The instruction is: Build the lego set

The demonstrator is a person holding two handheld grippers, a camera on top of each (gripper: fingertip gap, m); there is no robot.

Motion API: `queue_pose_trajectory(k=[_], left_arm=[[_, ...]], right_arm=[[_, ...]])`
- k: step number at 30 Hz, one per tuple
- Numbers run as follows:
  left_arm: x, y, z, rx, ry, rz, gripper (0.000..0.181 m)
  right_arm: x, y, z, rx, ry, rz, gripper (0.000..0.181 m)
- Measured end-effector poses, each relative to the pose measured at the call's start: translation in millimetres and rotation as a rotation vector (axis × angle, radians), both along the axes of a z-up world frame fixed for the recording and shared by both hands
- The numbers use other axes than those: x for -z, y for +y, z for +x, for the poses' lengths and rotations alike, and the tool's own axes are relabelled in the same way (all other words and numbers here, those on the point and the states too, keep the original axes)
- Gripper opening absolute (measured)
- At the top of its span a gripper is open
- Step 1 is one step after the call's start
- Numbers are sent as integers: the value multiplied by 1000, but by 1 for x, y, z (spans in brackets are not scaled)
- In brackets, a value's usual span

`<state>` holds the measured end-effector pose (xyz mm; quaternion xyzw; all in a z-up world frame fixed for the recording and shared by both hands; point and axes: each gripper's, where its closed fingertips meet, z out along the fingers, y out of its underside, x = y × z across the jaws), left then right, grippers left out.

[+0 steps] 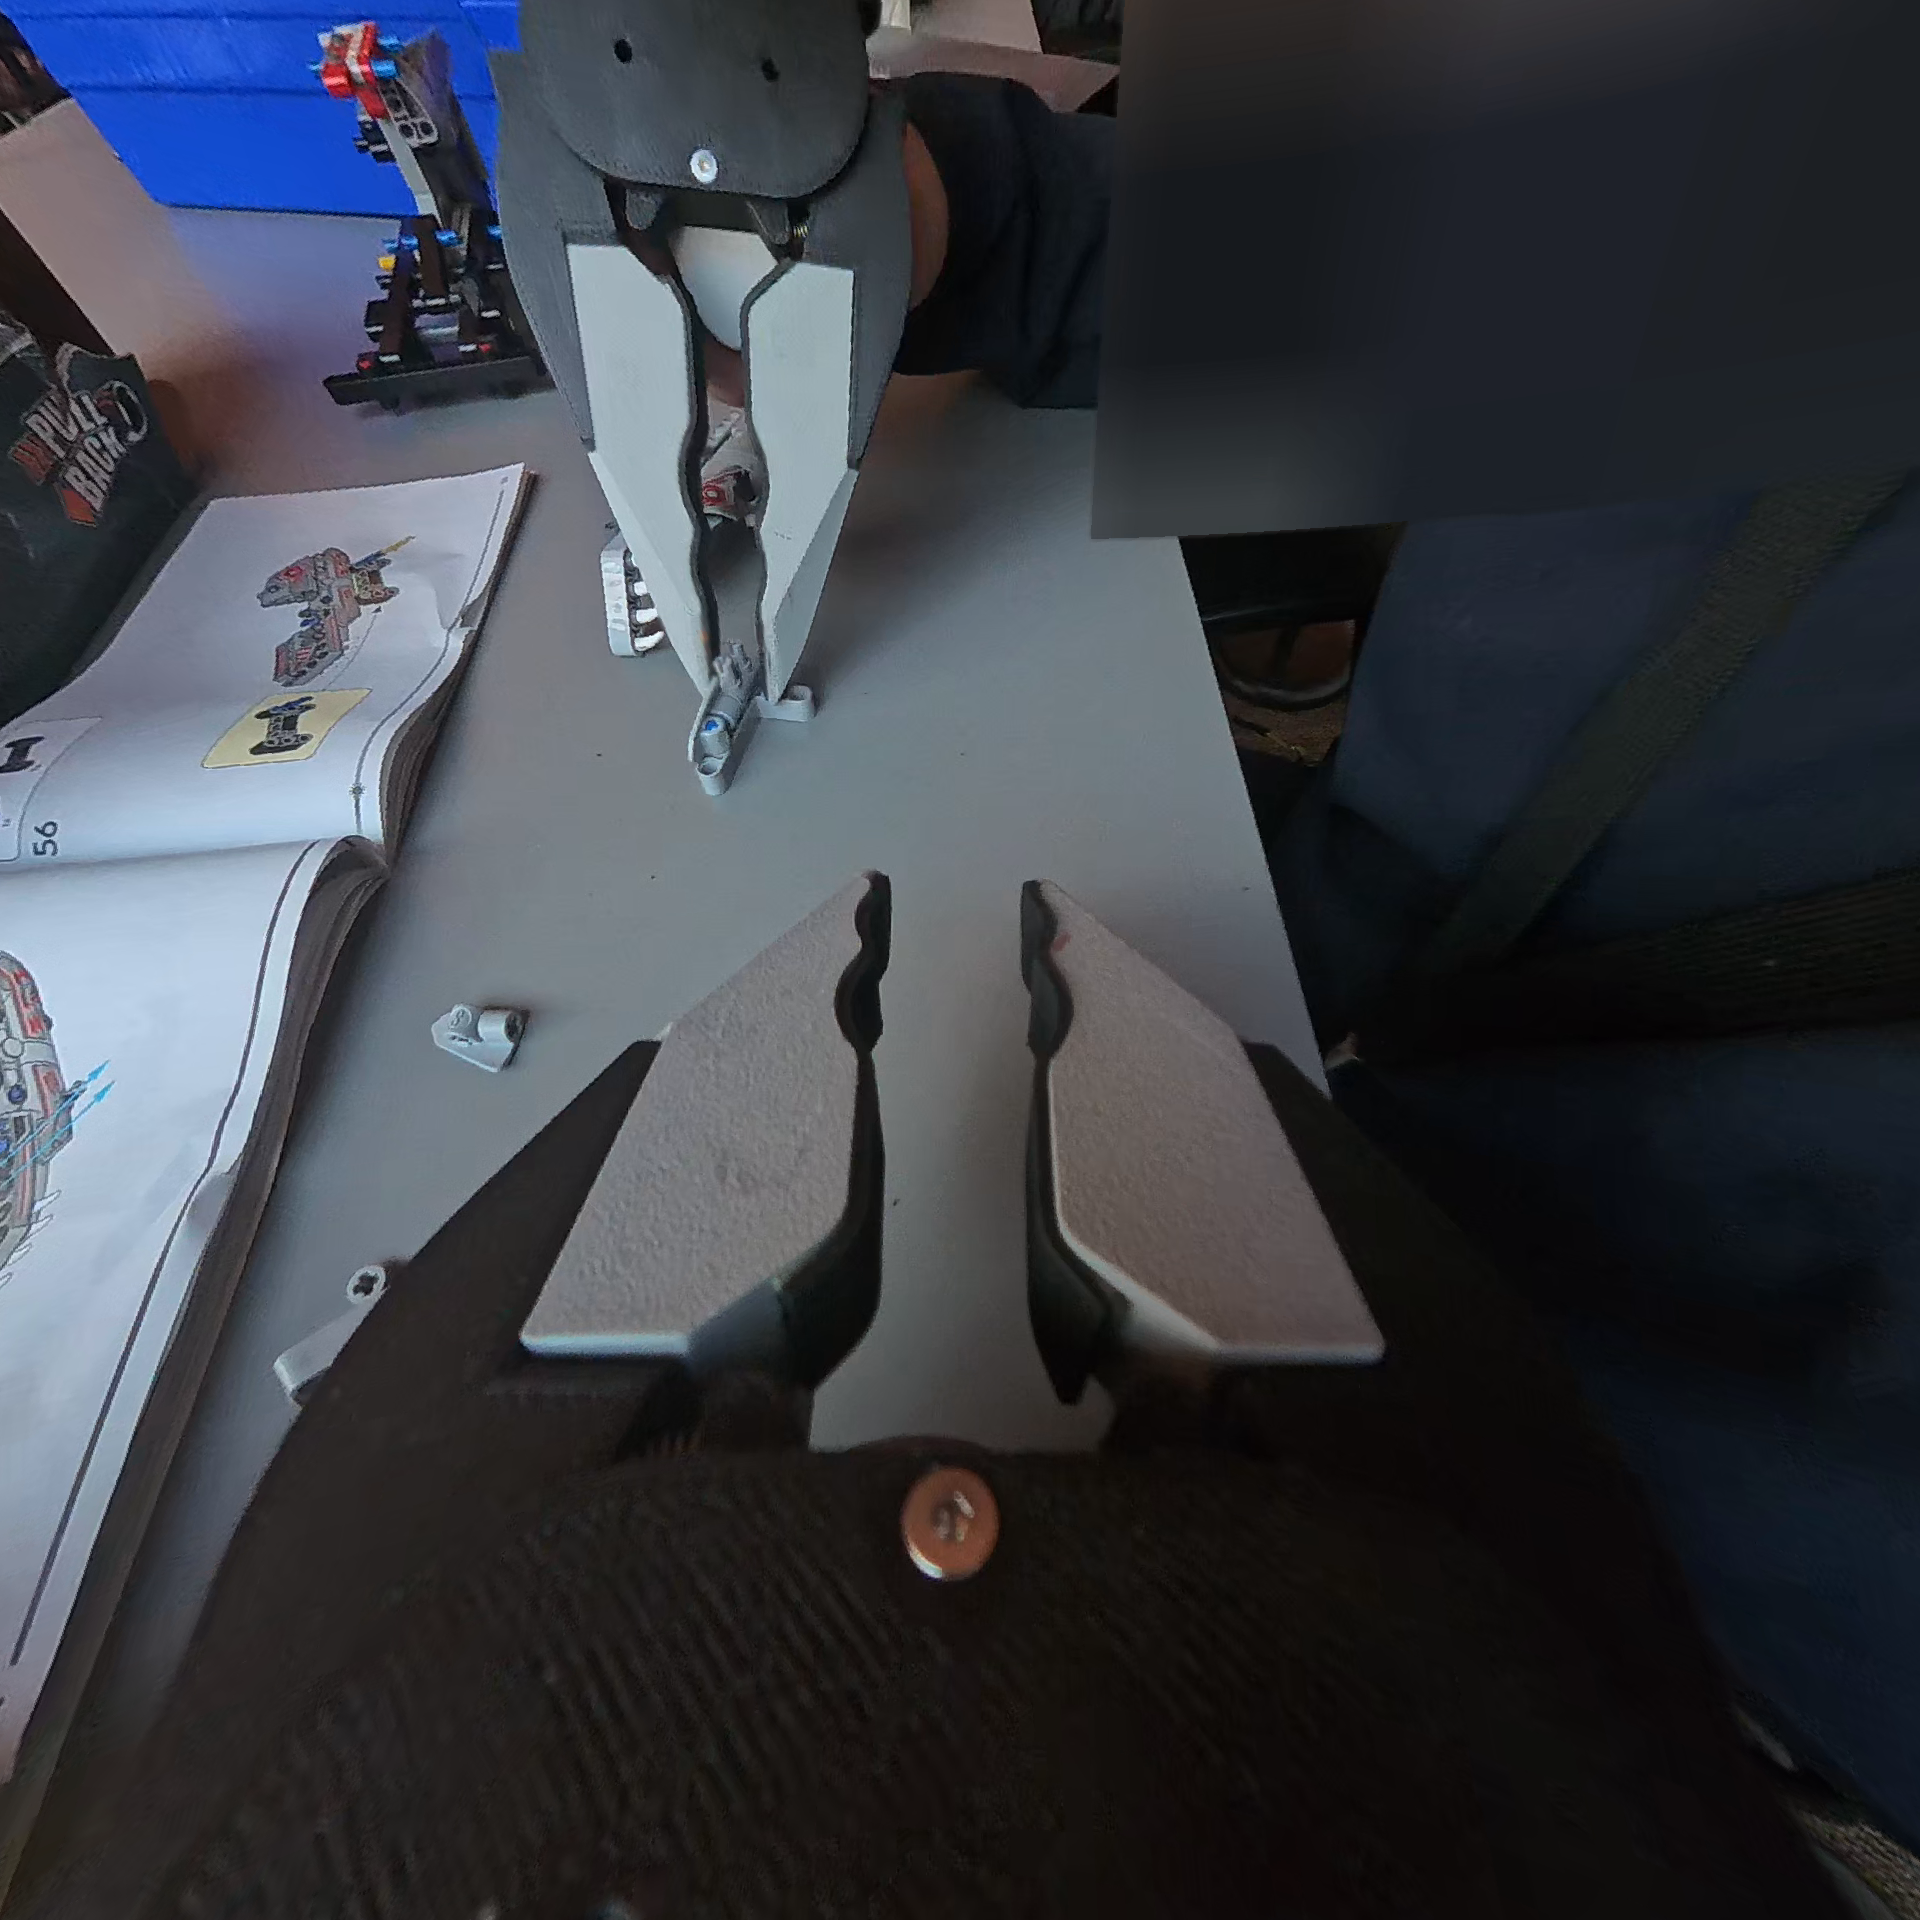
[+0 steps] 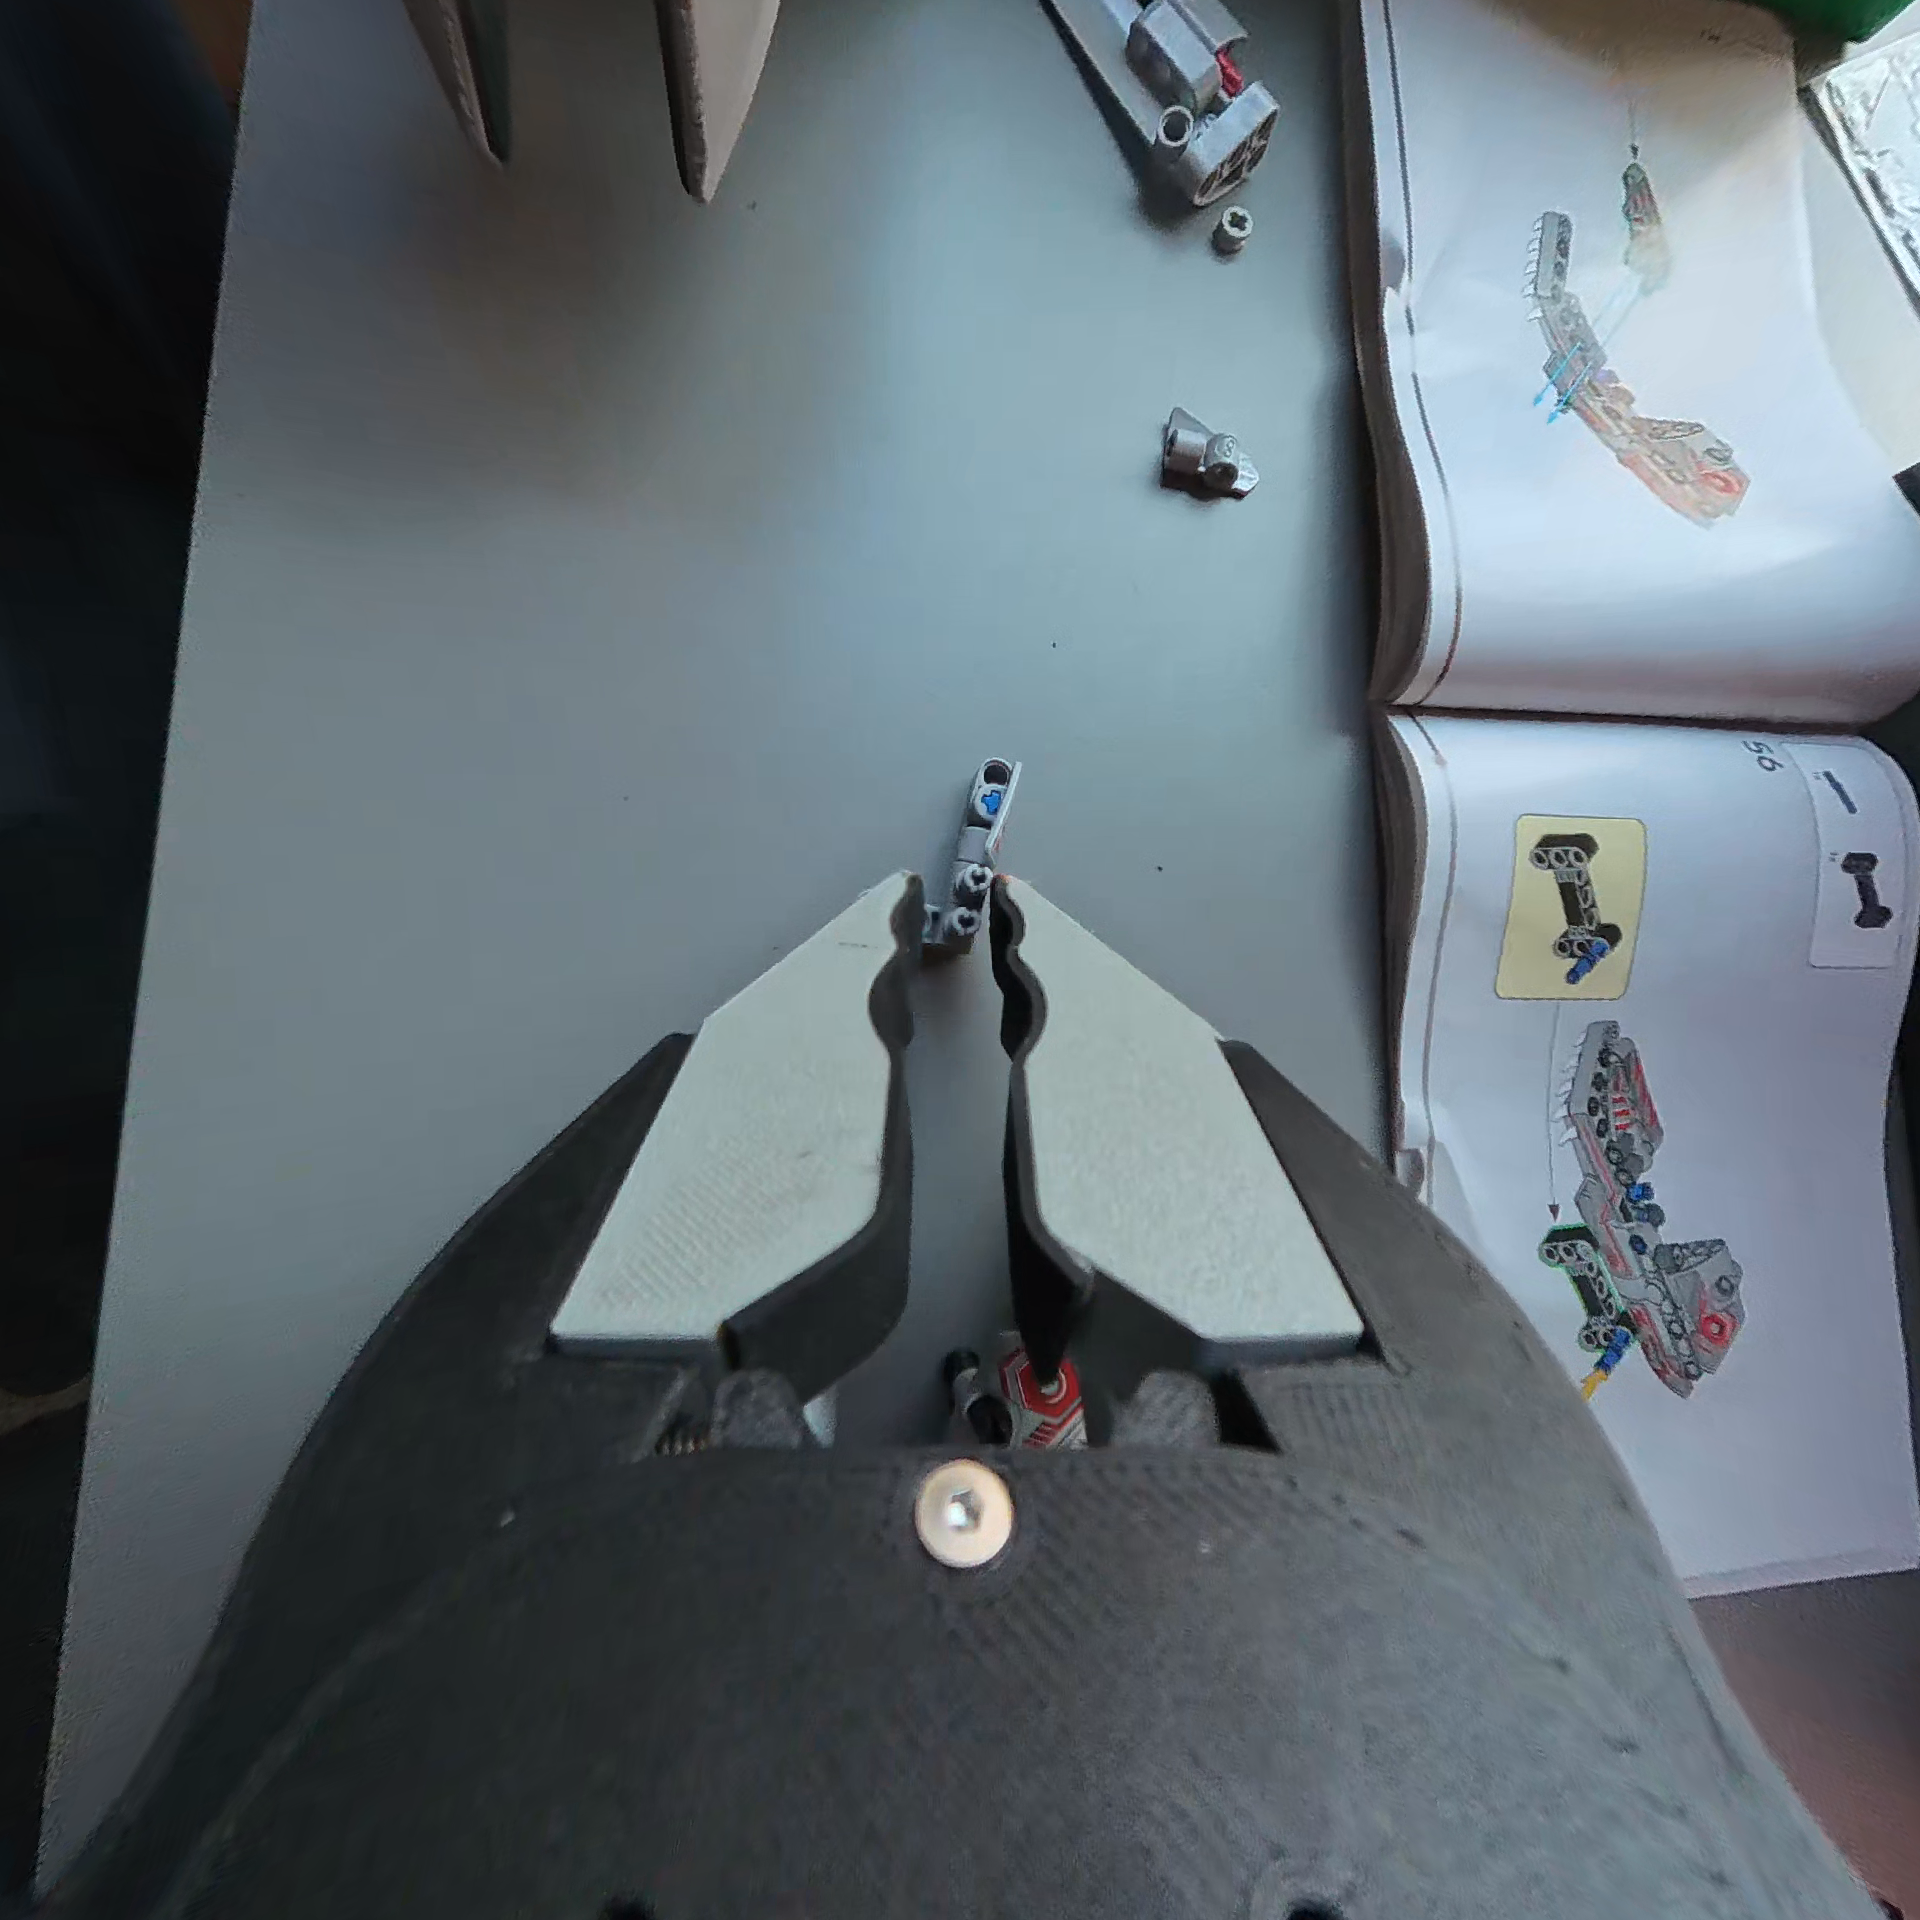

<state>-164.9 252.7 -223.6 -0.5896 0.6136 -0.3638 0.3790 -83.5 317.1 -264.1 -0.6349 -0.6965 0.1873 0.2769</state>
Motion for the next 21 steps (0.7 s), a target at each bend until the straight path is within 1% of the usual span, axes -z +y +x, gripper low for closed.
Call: queue_pose_trajectory(k=[1, 5, 7, 9, 11, 13, 15, 17, 19, 21], left_arm=[[0, 0, 0, -1, 1, -1, 22], [1, 2, -2, -5, 5, -6, 22], [2, 4, -2, -19, 12, -7, 22], [3, 12, -2, -52, 23, -5, 22], [5, 23, -1, -106, 30, 0, 21], [4, 35, -1, -158, 28, -13, 19], [1, 45, 3, -198, 6, -54, 19], [-1, 52, 6, -219, -21, -110, 20], [-5, 56, 10, -223, -50, -162, 24], [-12, 54, 15, -187, -93, -196, 25]], right_arm=[[1, 0, 0, -2, -7, 6, 6], [-2, 0, -3, -12, 7, 46, 4], [-8, 2, -7, -16, 36, 92, 4], [-20, 3, -14, -27, 98, 175, 4], [-42, 6, -24, -19, 204, 331, 4], [-63, 10, -31, -8, 275, 562, 4], [-79, 15, -34, 11, 275, 855, 4], [-86, 11, -38, -12, 231, 1098, 4], [-86, 2, -44, -63, 212, 1215, 4], [-82, -4, -48, -101, 203, 1243, 4]])
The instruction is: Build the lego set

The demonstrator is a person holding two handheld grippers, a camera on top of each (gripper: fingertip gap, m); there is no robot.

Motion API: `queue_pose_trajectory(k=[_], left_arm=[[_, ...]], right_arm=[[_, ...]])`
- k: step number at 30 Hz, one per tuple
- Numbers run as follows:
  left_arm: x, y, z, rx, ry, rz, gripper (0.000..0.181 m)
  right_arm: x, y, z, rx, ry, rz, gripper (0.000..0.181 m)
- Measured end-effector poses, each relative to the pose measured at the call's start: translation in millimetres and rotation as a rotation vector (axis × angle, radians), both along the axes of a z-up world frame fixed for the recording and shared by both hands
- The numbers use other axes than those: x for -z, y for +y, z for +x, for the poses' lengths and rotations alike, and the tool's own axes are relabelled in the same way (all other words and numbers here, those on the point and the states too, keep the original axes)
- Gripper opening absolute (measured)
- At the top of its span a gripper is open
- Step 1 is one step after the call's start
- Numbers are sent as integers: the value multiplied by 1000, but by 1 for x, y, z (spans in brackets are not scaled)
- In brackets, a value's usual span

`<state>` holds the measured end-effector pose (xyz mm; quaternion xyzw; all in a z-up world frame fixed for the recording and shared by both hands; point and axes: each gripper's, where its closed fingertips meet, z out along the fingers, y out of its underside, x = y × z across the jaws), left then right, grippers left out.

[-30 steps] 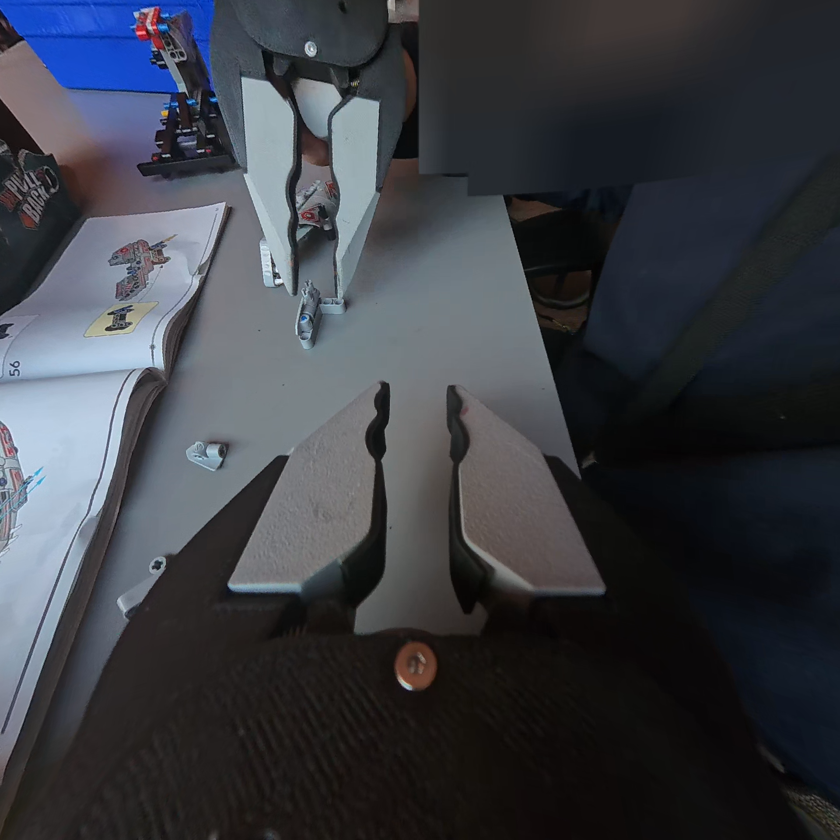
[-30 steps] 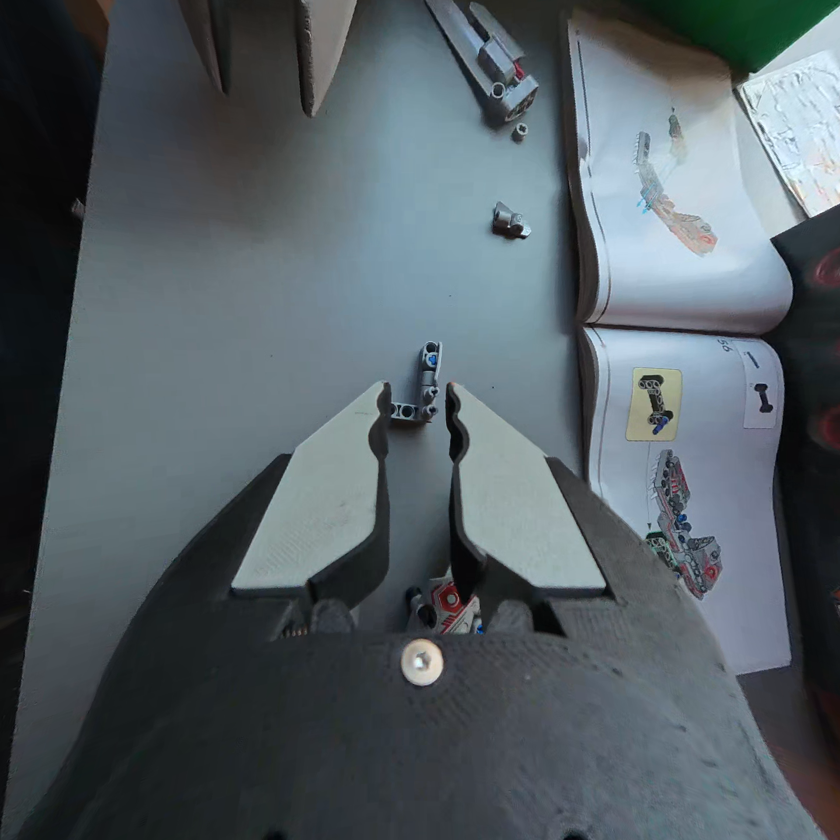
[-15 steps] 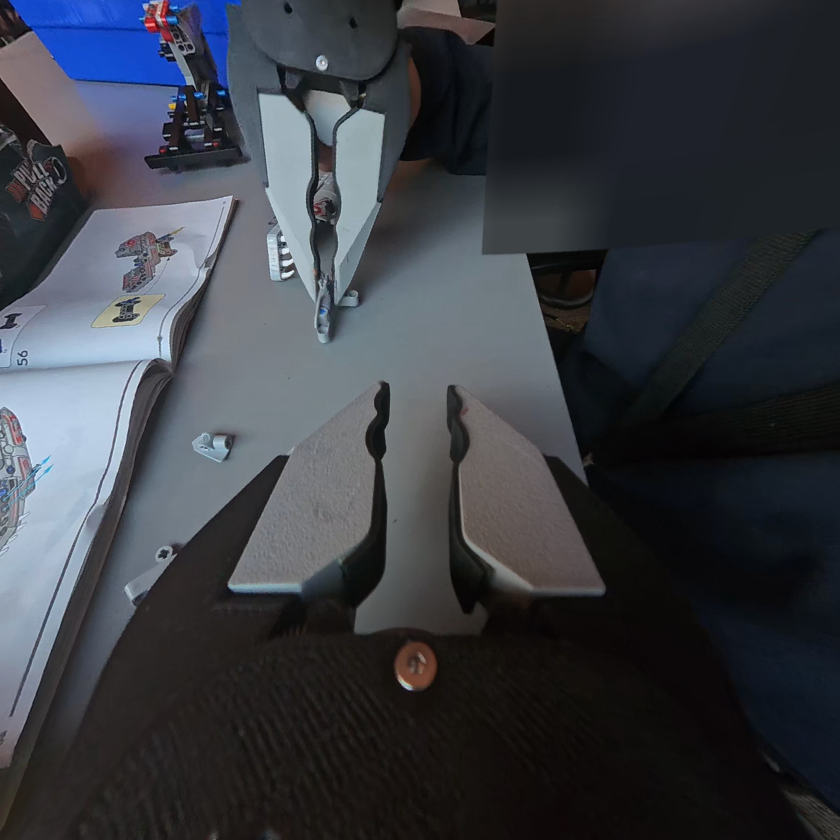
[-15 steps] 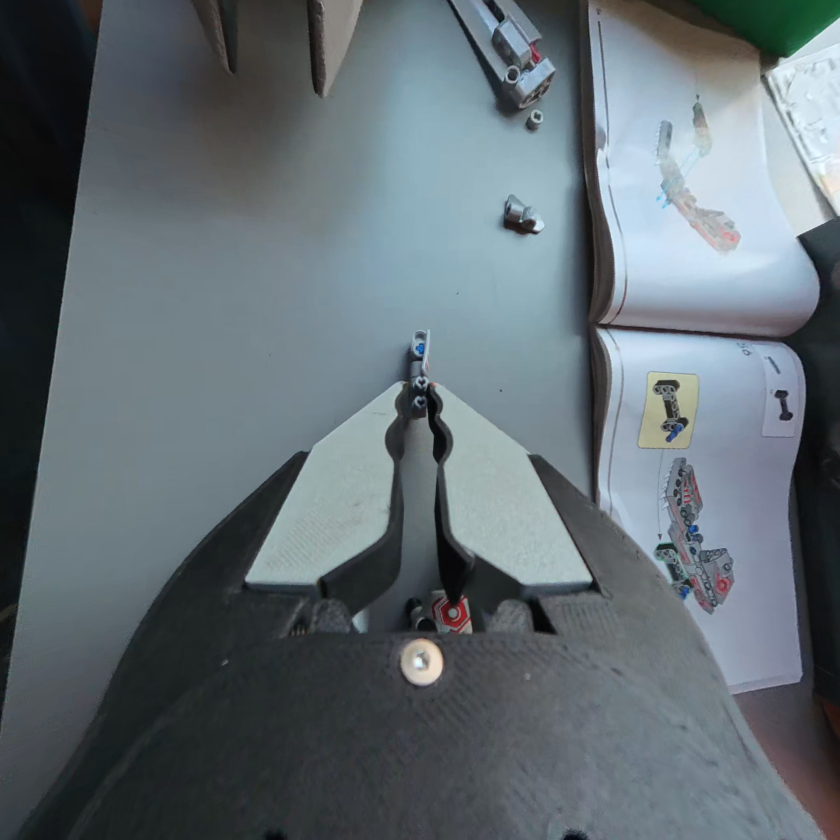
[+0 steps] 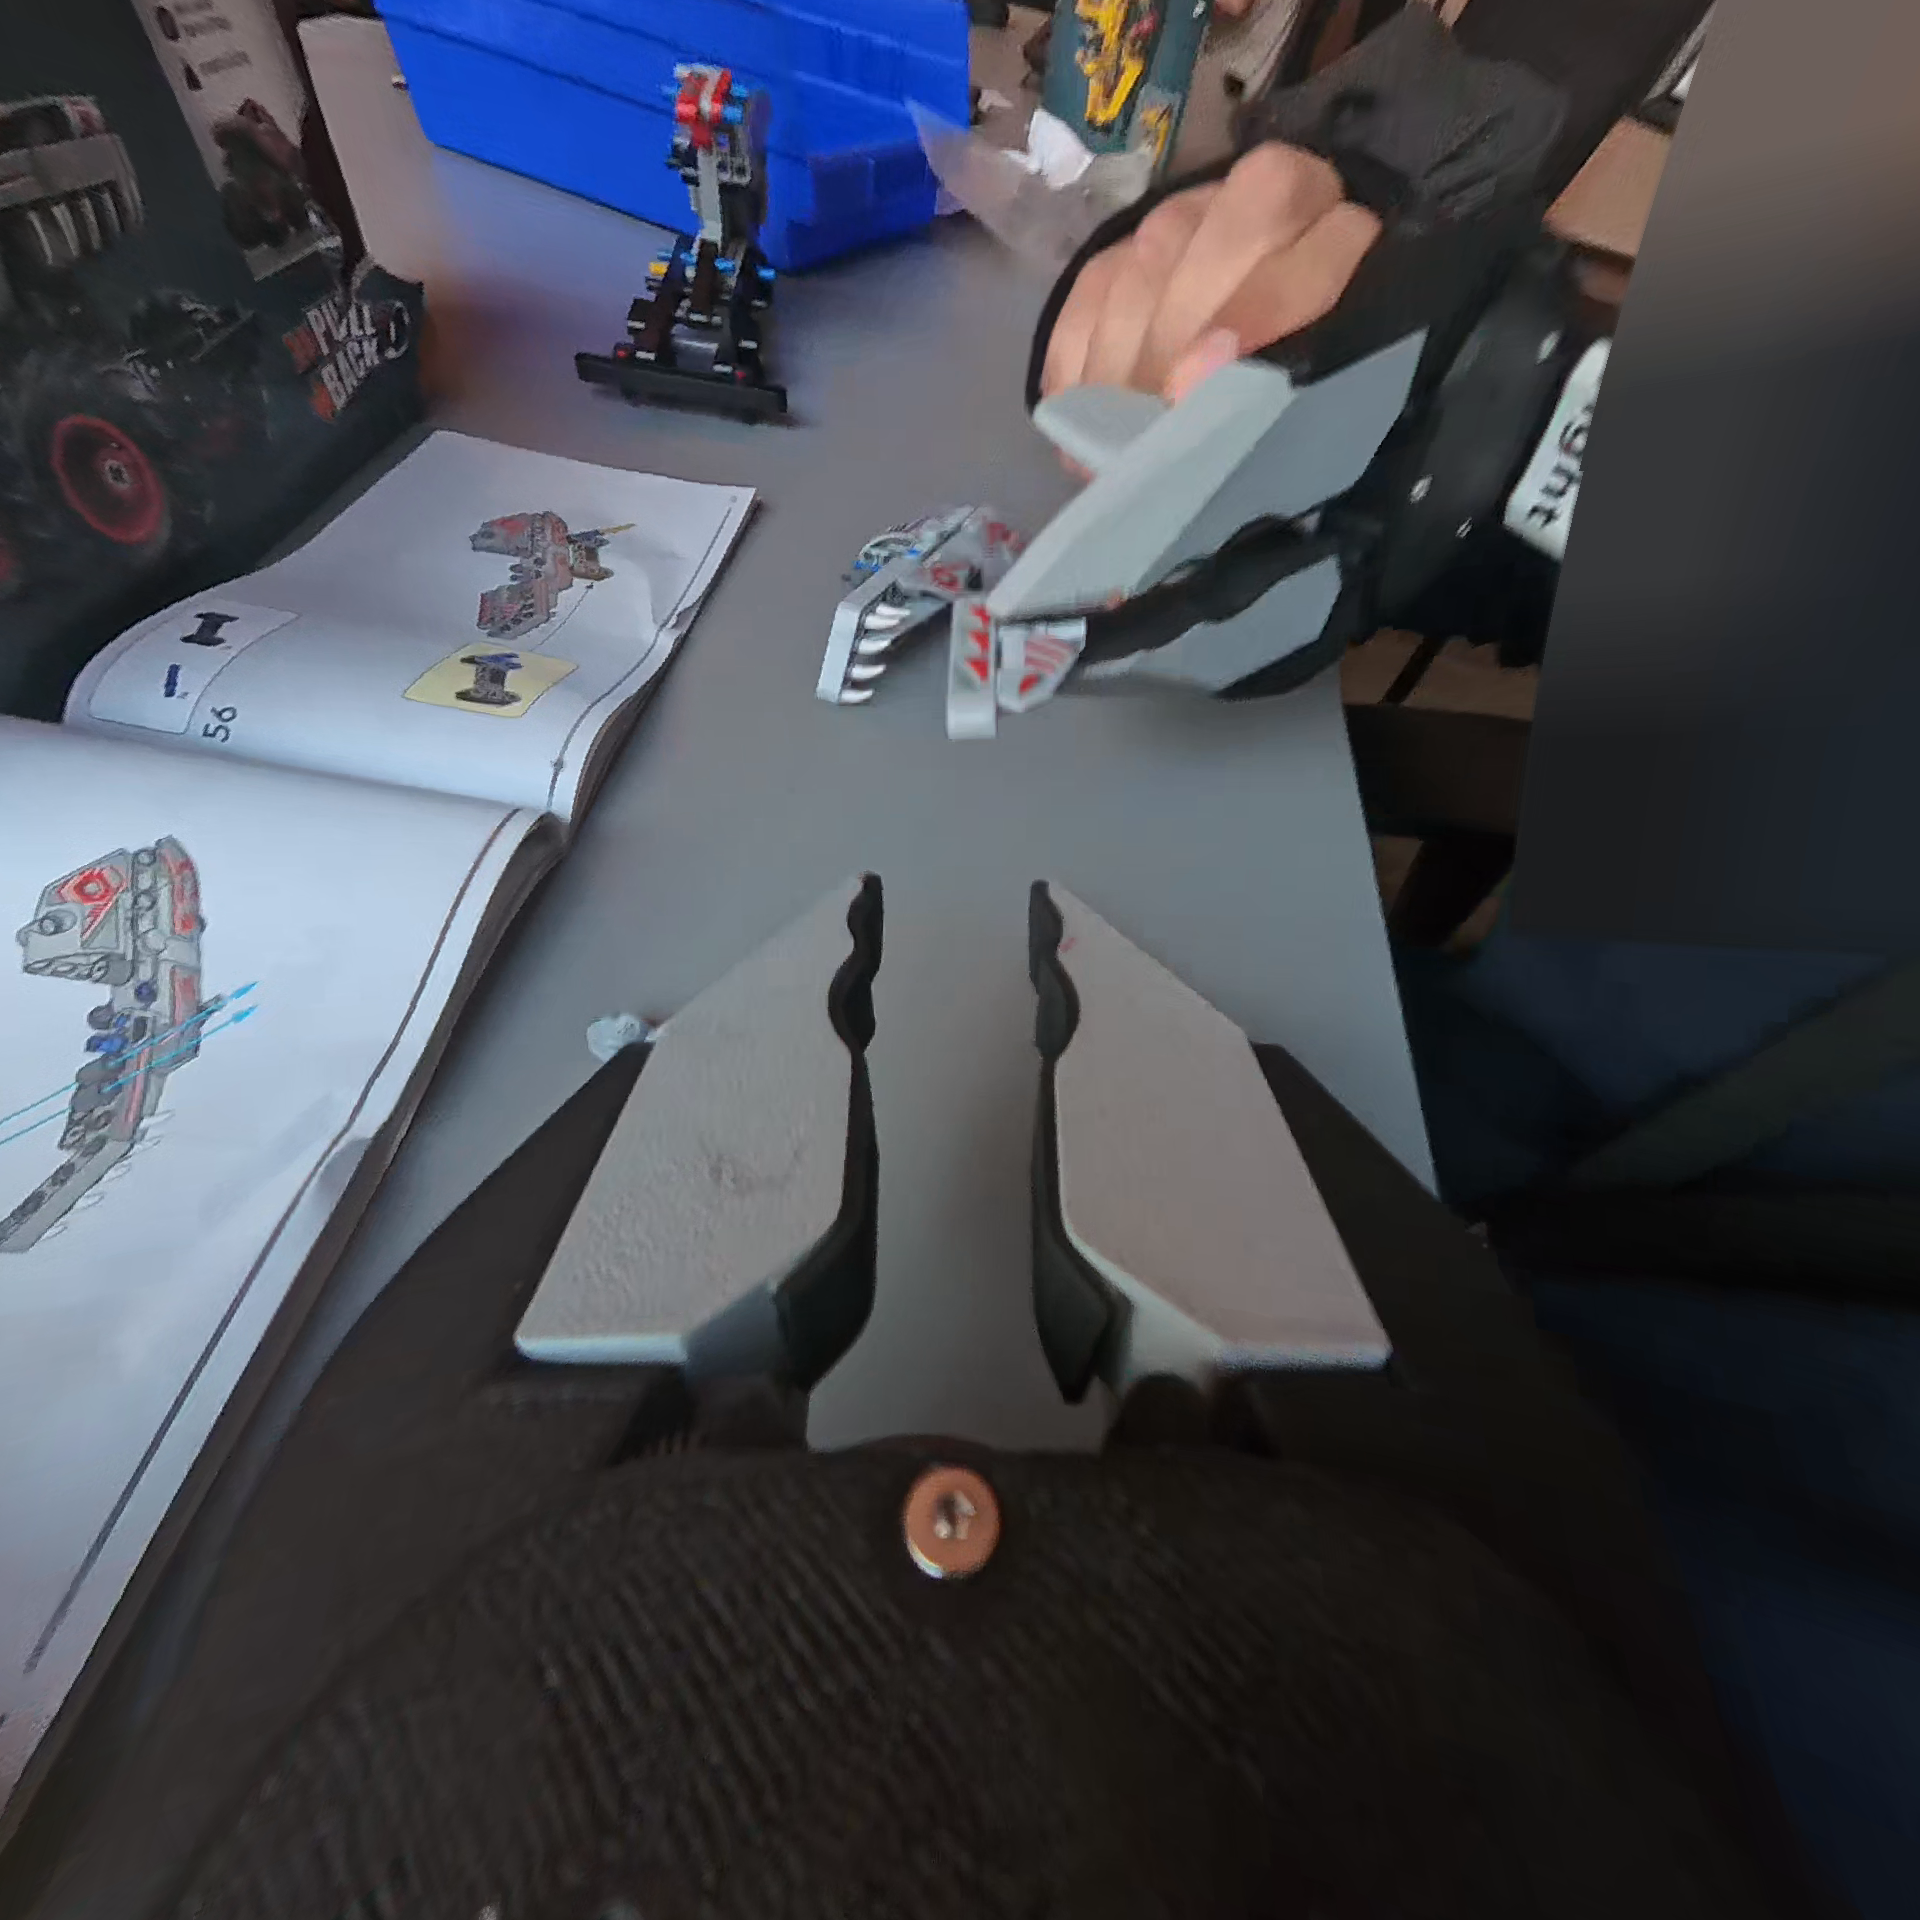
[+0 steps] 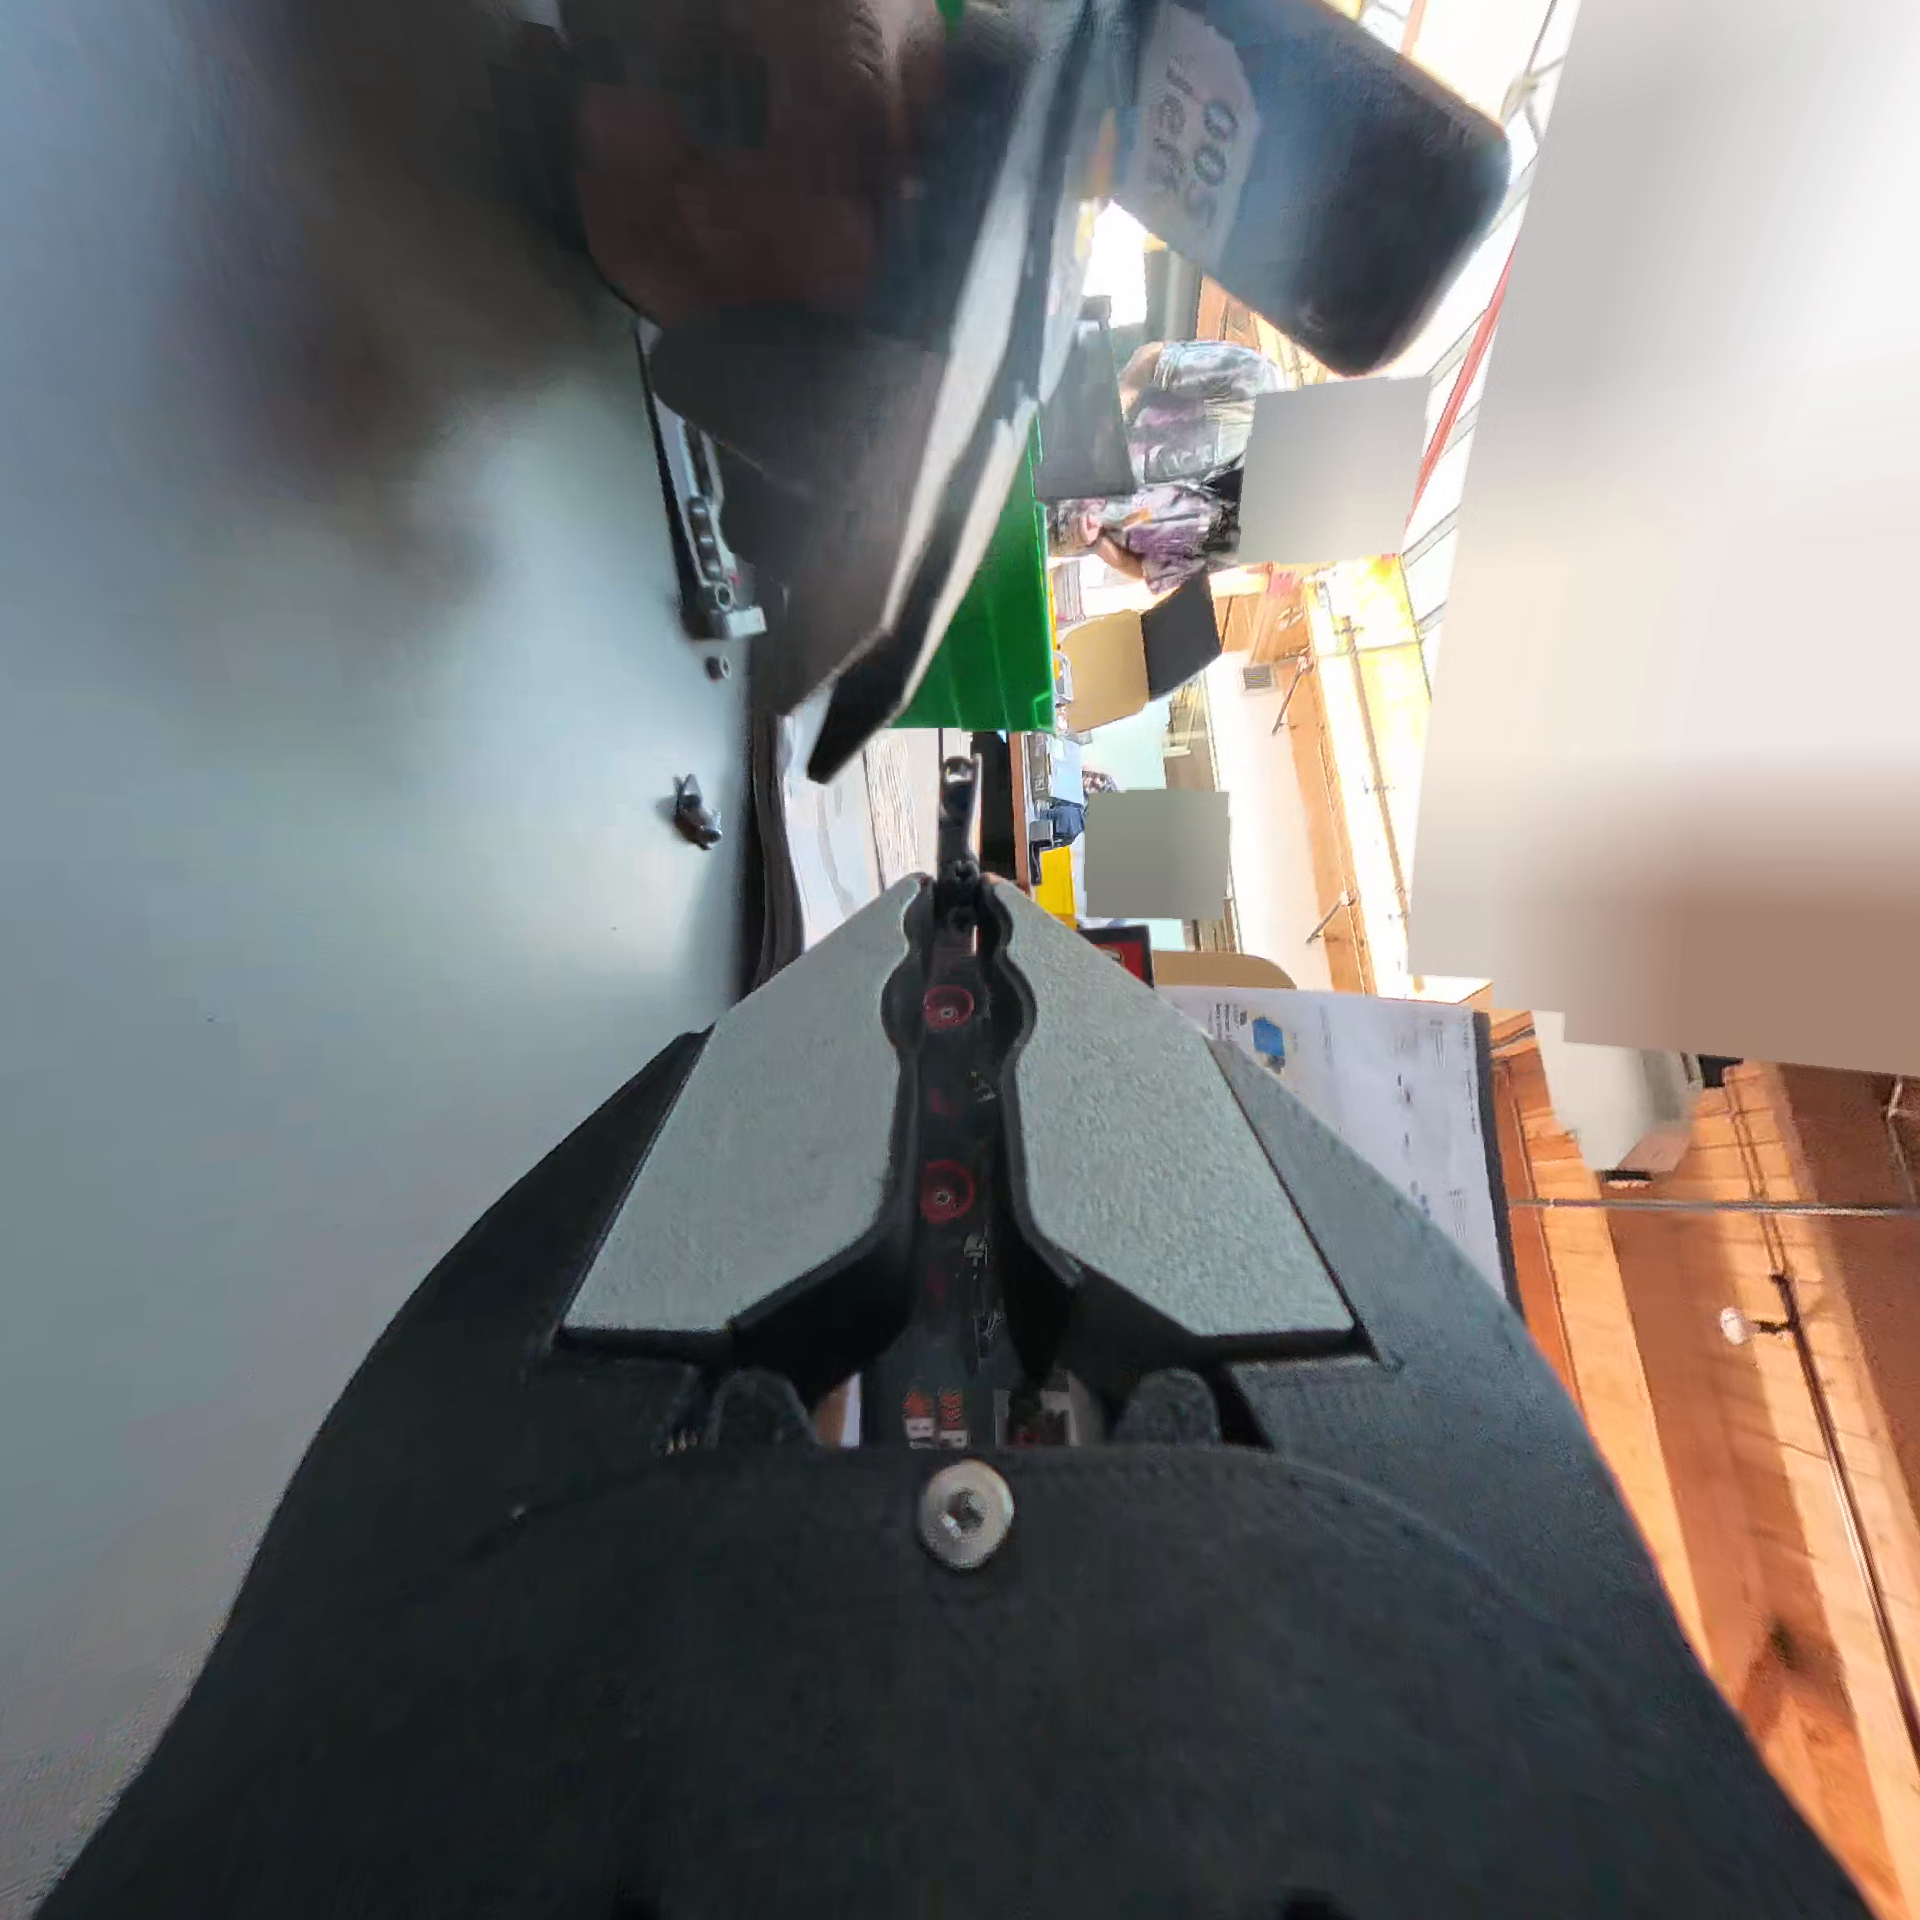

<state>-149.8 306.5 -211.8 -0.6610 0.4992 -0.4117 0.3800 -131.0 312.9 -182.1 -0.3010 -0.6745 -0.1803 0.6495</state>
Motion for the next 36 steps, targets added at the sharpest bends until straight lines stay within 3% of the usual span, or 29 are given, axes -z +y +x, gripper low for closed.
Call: queue_pose_trajectory(k=[15, 30, 36], left_arm=[[-16, -14, 12, 79, -90, -35, 27], [-10, -11, 13, 52, -56, 33, 20], [-10, -11, 12, 31, -16, 149, 20]], right_arm=[[14, -7, -13, -33, -53, 16, 4], [17, -10, -17, -23, -86, 94, 4], [16, -10, -18, -9, -91, 153, 4]])
